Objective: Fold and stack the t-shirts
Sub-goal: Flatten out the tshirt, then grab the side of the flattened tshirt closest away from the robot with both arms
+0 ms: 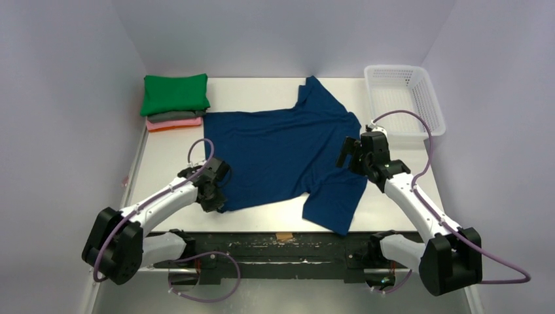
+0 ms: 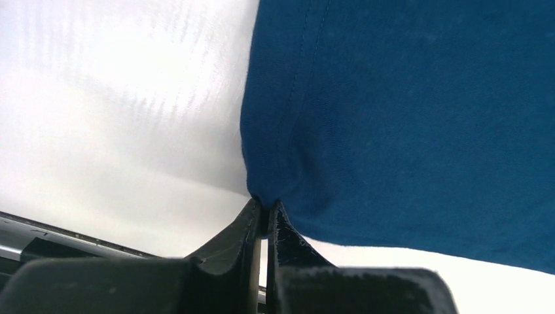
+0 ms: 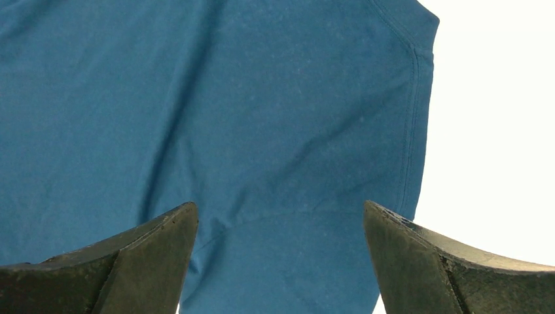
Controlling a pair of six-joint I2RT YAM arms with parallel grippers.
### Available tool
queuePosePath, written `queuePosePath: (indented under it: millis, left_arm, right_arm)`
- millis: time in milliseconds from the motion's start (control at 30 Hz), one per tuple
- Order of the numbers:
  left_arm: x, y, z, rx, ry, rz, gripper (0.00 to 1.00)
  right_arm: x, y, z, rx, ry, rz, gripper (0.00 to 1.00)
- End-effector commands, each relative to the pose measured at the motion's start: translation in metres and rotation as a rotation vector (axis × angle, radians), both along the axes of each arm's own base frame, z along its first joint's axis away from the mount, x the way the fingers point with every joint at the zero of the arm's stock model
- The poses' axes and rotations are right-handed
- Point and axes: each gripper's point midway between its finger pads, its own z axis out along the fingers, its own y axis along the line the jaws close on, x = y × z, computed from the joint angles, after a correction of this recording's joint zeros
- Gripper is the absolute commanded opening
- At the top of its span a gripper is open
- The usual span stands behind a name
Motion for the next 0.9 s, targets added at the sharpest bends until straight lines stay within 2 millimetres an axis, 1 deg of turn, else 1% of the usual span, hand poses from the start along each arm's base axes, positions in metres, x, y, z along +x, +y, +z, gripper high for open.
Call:
queuePosePath:
  millis: [0, 100, 167, 233, 367, 400, 467, 533, 600, 667, 767, 800, 867]
  left_arm:
    - [0.011, 0.015, 0.017, 0.049, -0.137, 0.002, 0.00]
    - [0.015, 0.024, 0.024, 0.081, -0.186, 0.004, 0.00]
    - [0.016, 0.031, 0.026, 0.109, -0.197, 0.016, 0.00]
    - [0.018, 0.035, 0.024, 0.115, -0.197, 0.023, 0.00]
    - [0.020, 0.030, 0.019, 0.080, -0.197, 0.013, 0.00]
    - [0.019, 0.029, 0.018, 0.073, -0.197, 0.013, 0.00]
    - [0.017, 0.029, 0.016, 0.065, -0.196, 0.017, 0.00]
    - [0.017, 0.027, 0.017, 0.052, -0.202, 0.024, 0.00]
    - [0.018, 0.026, 0.018, 0.040, -0.213, 0.025, 0.00]
    - [0.018, 0.026, 0.019, 0.038, -0.218, 0.024, 0.00]
    - [0.018, 0.026, 0.019, 0.040, -0.213, 0.020, 0.00]
    - [0.018, 0.025, 0.019, 0.040, -0.213, 0.019, 0.00]
    - [0.018, 0.025, 0.019, 0.041, -0.213, 0.018, 0.00]
  right_arm:
    - [-0.009, 0.012, 0.012, -0.021, 0.003, 0.022, 0.94]
    - [-0.031, 0.038, 0.002, -0.068, 0.067, 0.093, 0.93]
    - [-0.054, 0.050, -0.010, -0.103, 0.138, 0.147, 0.90]
    - [-0.081, 0.052, -0.022, -0.162, 0.204, 0.178, 0.89]
    - [-0.134, 0.053, -0.046, -0.231, 0.346, 0.273, 0.82]
    - [-0.148, 0.050, -0.051, -0.262, 0.389, 0.294, 0.80]
    - [-0.166, 0.046, -0.059, -0.298, 0.445, 0.307, 0.76]
    - [-0.175, 0.052, -0.063, -0.293, 0.475, 0.335, 0.73]
    - [-0.178, 0.056, -0.069, -0.285, 0.498, 0.338, 0.70]
    - [-0.179, 0.054, -0.079, -0.301, 0.519, 0.314, 0.67]
    - [-0.188, 0.061, -0.097, -0.256, 0.567, 0.310, 0.59]
    - [-0.190, 0.057, -0.103, -0.265, 0.581, 0.281, 0.58]
    - [-0.191, 0.046, -0.108, -0.314, 0.597, 0.234, 0.55]
